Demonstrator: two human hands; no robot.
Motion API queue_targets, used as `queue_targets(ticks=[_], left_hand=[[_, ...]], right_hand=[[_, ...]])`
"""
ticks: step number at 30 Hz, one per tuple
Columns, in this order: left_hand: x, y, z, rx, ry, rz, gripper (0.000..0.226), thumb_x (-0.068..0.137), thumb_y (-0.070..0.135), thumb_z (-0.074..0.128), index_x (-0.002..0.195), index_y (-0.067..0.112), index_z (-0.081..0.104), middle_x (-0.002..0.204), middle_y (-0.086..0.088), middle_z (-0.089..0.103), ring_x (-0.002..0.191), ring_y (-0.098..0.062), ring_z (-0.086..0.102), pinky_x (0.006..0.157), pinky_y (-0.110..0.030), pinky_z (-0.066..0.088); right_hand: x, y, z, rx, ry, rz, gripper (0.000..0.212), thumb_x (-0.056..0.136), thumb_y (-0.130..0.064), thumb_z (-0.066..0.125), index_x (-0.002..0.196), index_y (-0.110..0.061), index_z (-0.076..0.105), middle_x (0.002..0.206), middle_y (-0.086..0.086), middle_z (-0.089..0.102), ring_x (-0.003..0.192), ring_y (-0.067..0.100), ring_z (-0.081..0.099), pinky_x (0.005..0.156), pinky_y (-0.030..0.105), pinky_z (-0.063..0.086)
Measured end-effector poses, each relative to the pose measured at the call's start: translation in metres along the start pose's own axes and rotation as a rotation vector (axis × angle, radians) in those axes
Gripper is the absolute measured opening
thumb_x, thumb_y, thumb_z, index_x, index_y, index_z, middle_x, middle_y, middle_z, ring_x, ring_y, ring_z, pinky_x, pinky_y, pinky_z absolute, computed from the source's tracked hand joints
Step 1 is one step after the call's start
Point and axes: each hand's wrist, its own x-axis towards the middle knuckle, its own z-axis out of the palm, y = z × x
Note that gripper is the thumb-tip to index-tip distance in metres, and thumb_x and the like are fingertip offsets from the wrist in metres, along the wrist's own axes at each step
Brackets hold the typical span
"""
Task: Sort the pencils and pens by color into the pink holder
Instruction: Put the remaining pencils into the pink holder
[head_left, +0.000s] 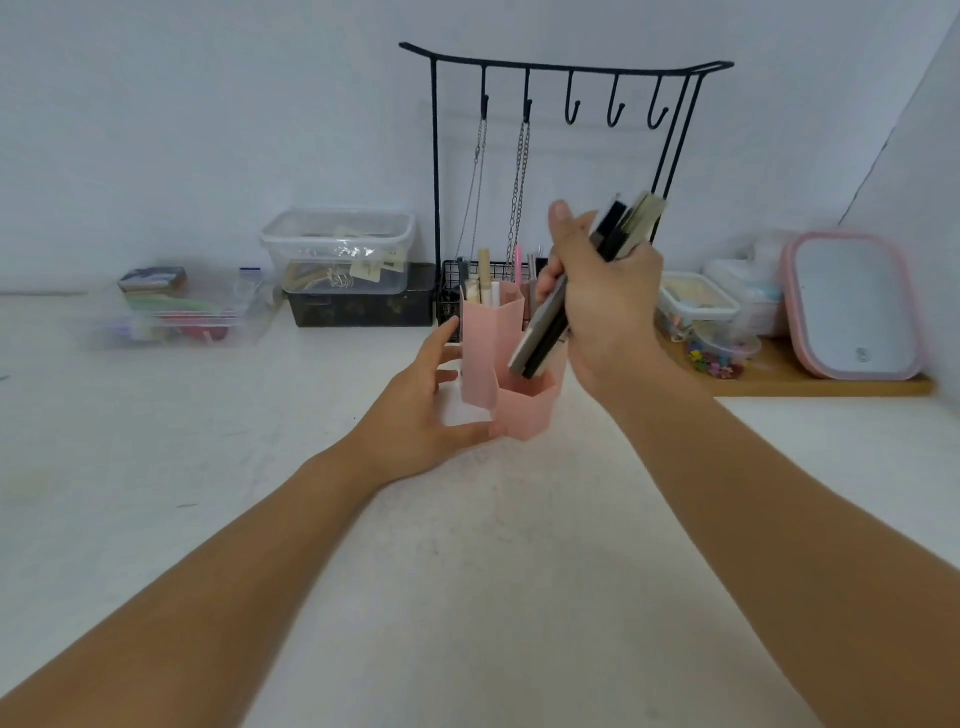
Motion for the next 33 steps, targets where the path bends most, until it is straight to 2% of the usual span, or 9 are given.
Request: queue_targets(ticks=[3,7,12,16,19,25,28,30,33], left_hand=[[0.0,-0.001,-0.001,0.005,0.015,0.002,0.116,0.072,0.046,0.086,0.16,0.035,0.013,0.135,0.027,0.041,0.112,0.012,0.05,0.088,-0.003,0.038],[-0.001,-0.001,-0.001,-0.014,0.037,0.028,0.104,0.077,0.039,0.085,0.159,0.031,0.022,0.135,0.028,0.047,0.116,0.003,0.054,0.091,-0.007,0.043],[0.001,-0.007,-0.001,0.009,0.08,0.035,0.098,0.077,0.042,0.085,0.157,0.035,0.03,0.14,0.006,0.049,0.112,-0.008,0.058,0.094,-0.036,0.056],[0.0,-0.005,-0.001,0.025,0.088,0.0,0.096,0.079,0.038,0.085,0.157,0.033,0.029,0.137,0.005,0.047,0.103,-0.011,0.062,0.094,-0.035,0.056],[-0.001,-0.005,-0.001,0.0,0.101,0.011,0.091,0.08,0.031,0.085,0.155,0.032,0.033,0.131,0.003,0.048,0.096,-0.012,0.066,0.094,-0.03,0.057],[-0.001,-0.003,-0.002,-0.015,0.082,0.001,0.084,0.086,0.021,0.08,0.154,0.033,0.034,0.135,0.003,0.047,0.1,-0.01,0.066,0.092,-0.018,0.054],[-0.002,-0.002,-0.003,-0.032,0.059,-0.019,0.084,0.086,0.019,0.079,0.155,0.032,0.033,0.137,0.002,0.049,0.107,-0.013,0.066,0.099,-0.025,0.054],[-0.002,-0.001,-0.003,-0.048,0.039,-0.034,0.085,0.087,0.018,0.079,0.156,0.032,0.031,0.14,0.003,0.049,0.112,-0.013,0.065,0.102,-0.027,0.053],[-0.002,0.002,-0.003,-0.067,0.019,-0.048,0.084,0.089,0.016,0.076,0.156,0.034,0.029,0.145,0.003,0.048,0.118,-0.016,0.063,0.106,-0.031,0.051]], right_hand=[[-0.01,0.021,0.005,-0.187,-0.008,-0.054,0.024,0.091,-0.026,0.072,0.077,-0.011,0.061,0.058,0.004,0.063,0.054,0.019,0.063,0.065,0.035,0.06],[-0.017,0.04,0.002,-0.287,-0.084,0.002,0.026,0.091,-0.023,0.073,0.07,-0.008,0.067,0.062,0.012,0.067,0.056,0.026,0.065,0.07,0.055,0.061],[-0.019,0.045,-0.002,-0.456,-0.079,0.022,0.011,0.081,-0.015,0.08,0.08,-0.015,0.069,0.073,0.003,0.072,0.069,0.018,0.071,0.076,0.047,0.063],[-0.018,0.042,-0.006,-0.416,0.044,-0.188,0.045,0.076,-0.017,0.086,0.109,-0.019,0.055,0.088,-0.001,0.066,0.077,0.013,0.069,0.072,0.027,0.06],[-0.021,0.045,-0.013,-0.477,0.02,-0.264,0.056,0.078,-0.021,0.085,0.121,-0.02,0.049,0.093,-0.008,0.062,0.081,-0.001,0.063,0.075,0.014,0.053],[-0.029,0.059,-0.025,-0.573,-0.015,-0.248,0.089,0.079,-0.03,0.083,0.15,-0.024,0.03,0.145,-0.009,0.045,0.134,0.01,0.044,0.113,0.038,0.041],[-0.032,0.058,-0.029,-0.526,0.07,-0.266,0.101,0.072,-0.029,0.088,0.152,-0.026,0.025,0.142,-0.014,0.04,0.131,0.002,0.04,0.112,0.031,0.04],[-0.034,0.055,-0.033,-0.52,0.103,-0.242,0.111,0.067,-0.031,0.091,0.153,-0.026,0.022,0.146,-0.009,0.038,0.133,0.005,0.039,0.112,0.03,0.037],[-0.034,0.06,-0.04,-0.497,-0.022,-0.043,0.136,0.057,-0.034,0.097,0.157,-0.031,0.005,0.158,-0.005,0.029,0.142,0.011,0.031,0.111,0.032,0.03]])
